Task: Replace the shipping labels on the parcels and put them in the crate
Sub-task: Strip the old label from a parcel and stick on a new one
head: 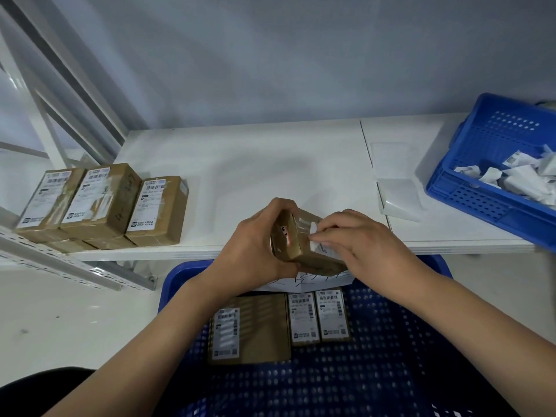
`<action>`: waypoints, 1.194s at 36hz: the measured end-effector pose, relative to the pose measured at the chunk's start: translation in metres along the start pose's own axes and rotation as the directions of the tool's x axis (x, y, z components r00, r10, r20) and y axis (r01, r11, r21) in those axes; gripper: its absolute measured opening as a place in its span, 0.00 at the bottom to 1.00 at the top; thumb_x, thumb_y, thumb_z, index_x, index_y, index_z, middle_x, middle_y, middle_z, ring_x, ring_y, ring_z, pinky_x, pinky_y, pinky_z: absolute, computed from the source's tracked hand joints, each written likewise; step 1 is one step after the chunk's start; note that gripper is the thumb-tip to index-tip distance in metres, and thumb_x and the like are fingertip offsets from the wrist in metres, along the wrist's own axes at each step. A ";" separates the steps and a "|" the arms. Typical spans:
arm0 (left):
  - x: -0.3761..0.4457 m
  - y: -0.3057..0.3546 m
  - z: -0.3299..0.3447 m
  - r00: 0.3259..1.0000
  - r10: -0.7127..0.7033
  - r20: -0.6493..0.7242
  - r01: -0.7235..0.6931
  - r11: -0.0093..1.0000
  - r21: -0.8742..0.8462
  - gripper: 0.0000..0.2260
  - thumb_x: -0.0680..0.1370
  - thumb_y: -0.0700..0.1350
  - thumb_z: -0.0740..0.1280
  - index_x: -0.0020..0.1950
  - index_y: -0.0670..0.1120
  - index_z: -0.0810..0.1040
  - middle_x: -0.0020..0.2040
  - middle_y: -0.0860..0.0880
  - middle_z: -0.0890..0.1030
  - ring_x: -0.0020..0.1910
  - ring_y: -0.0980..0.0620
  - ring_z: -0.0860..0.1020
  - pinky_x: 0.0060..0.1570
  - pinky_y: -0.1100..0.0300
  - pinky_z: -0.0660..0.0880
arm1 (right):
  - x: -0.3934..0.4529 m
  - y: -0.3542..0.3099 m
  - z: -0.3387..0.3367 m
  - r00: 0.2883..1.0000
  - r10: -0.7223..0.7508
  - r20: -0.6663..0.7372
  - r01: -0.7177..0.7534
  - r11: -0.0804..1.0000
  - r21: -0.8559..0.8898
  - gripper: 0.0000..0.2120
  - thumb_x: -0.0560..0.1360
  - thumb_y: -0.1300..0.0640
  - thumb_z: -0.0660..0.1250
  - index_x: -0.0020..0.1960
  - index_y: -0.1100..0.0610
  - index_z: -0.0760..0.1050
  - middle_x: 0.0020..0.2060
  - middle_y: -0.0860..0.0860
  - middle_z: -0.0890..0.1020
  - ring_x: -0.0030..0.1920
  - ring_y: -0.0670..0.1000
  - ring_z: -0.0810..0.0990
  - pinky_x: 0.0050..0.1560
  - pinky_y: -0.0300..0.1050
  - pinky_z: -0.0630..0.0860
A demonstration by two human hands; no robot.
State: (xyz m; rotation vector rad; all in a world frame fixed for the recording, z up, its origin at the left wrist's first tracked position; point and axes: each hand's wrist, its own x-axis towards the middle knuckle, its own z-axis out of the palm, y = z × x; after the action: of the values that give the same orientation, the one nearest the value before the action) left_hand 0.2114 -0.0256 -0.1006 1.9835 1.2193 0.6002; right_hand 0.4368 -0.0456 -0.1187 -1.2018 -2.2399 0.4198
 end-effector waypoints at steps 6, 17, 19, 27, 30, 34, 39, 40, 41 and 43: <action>-0.001 -0.001 -0.004 0.995 -0.004 0.097 0.004 1.000 -0.005 0.38 0.63 0.42 0.82 0.67 0.58 0.69 0.54 0.57 0.80 0.54 0.54 0.79 0.53 0.61 0.78 | 0.002 -0.005 -0.003 1.000 0.011 0.022 -0.011 1.000 0.007 0.08 0.73 0.64 0.75 0.51 0.55 0.85 0.46 0.47 0.83 0.48 0.46 0.77 0.46 0.49 0.81; 0.002 -0.005 -0.005 0.991 -0.001 0.132 -0.005 0.999 0.050 0.37 0.63 0.44 0.82 0.69 0.57 0.73 0.57 0.61 0.80 0.59 0.60 0.77 0.58 0.68 0.74 | 0.003 -0.004 -0.005 0.997 0.068 0.044 -0.070 0.997 0.045 0.04 0.76 0.61 0.73 0.49 0.54 0.83 0.47 0.44 0.81 0.49 0.43 0.78 0.50 0.45 0.79; 0.002 -0.005 -0.007 0.992 0.006 0.127 -0.012 0.999 0.042 0.35 0.63 0.43 0.82 0.67 0.58 0.74 0.57 0.60 0.80 0.59 0.58 0.78 0.59 0.64 0.75 | 0.003 -0.003 -0.006 0.996 0.085 0.040 -0.087 0.994 0.065 0.04 0.76 0.60 0.72 0.49 0.53 0.83 0.47 0.43 0.81 0.50 0.42 0.78 0.52 0.43 0.78; 0.002 -0.003 -0.011 0.994 0.002 0.112 -0.005 1.000 0.030 0.35 0.63 0.45 0.83 0.63 0.65 0.72 0.56 0.60 0.81 0.59 0.59 0.79 0.61 0.60 0.76 | 0.005 -0.004 -0.009 0.994 0.102 0.032 -0.105 0.991 0.087 0.04 0.77 0.60 0.71 0.49 0.54 0.83 0.47 0.44 0.81 0.49 0.42 0.79 0.52 0.39 0.76; 0.001 -0.005 -0.013 0.993 -0.021 0.119 0.019 1.000 0.021 0.34 0.63 0.48 0.83 0.66 0.62 0.74 0.57 0.59 0.82 0.60 0.59 0.79 0.63 0.57 0.77 | 0.005 -0.007 -0.011 0.996 0.085 0.005 -0.085 0.993 0.085 0.05 0.77 0.62 0.71 0.49 0.55 0.84 0.47 0.45 0.82 0.49 0.41 0.79 0.52 0.32 0.75; -0.001 -0.006 -0.017 0.993 -0.029 0.115 0.031 0.999 -0.020 0.34 0.64 0.45 0.83 0.66 0.58 0.75 0.57 0.56 0.83 0.60 0.59 0.79 0.64 0.59 0.76 | 0.006 -0.010 -0.013 0.995 0.099 -0.012 -0.098 0.990 0.097 0.06 0.77 0.64 0.70 0.49 0.55 0.84 0.46 0.44 0.81 0.49 0.38 0.79 0.53 0.25 0.71; -0.004 -0.005 -0.020 0.992 -0.051 0.113 0.056 0.998 -0.037 0.34 0.64 0.44 0.84 0.66 0.58 0.75 0.57 0.57 0.83 0.61 0.61 0.79 0.65 0.62 0.76 | 0.006 -0.013 -0.013 0.992 0.115 -0.045 -0.109 0.987 0.117 0.07 0.77 0.64 0.70 0.49 0.55 0.85 0.46 0.42 0.82 0.49 0.38 0.80 0.53 0.26 0.71; -0.004 -0.005 -0.020 0.992 -0.055 0.110 0.060 0.997 -0.043 0.34 0.64 0.44 0.84 0.66 0.58 0.76 0.56 0.56 0.83 0.61 0.61 0.79 0.65 0.61 0.76 | 0.006 -0.014 -0.013 0.992 0.112 -0.053 -0.105 0.987 0.121 0.06 0.77 0.64 0.70 0.49 0.55 0.85 0.46 0.43 0.82 0.49 0.38 0.80 0.53 0.27 0.72; -0.004 -0.005 -0.021 0.992 -0.058 0.108 0.064 0.997 -0.048 0.34 0.64 0.45 0.84 0.66 0.58 0.76 0.56 0.56 0.83 0.61 0.61 0.80 0.65 0.60 0.76 | 0.006 -0.014 -0.014 0.992 0.109 -0.059 -0.101 0.988 0.121 0.06 0.77 0.65 0.70 0.48 0.56 0.85 0.46 0.43 0.82 0.49 0.39 0.80 0.53 0.28 0.72; -0.004 -0.005 -0.021 0.993 -0.065 0.103 0.071 0.996 -0.052 0.33 0.64 0.45 0.84 0.66 0.58 0.76 0.56 0.56 0.83 0.61 0.60 0.80 0.65 0.59 0.76 | 0.008 -0.014 -0.014 0.992 0.105 -0.069 -0.097 0.988 0.118 0.07 0.77 0.66 0.71 0.48 0.56 0.85 0.45 0.44 0.82 0.48 0.40 0.80 0.53 0.28 0.73</action>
State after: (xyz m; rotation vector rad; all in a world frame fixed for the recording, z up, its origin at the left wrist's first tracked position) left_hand 0.1922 -0.0202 -0.0914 1.8953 1.1910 0.4887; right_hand 0.4326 -0.0467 -0.0979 -1.2537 -2.0687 0.5267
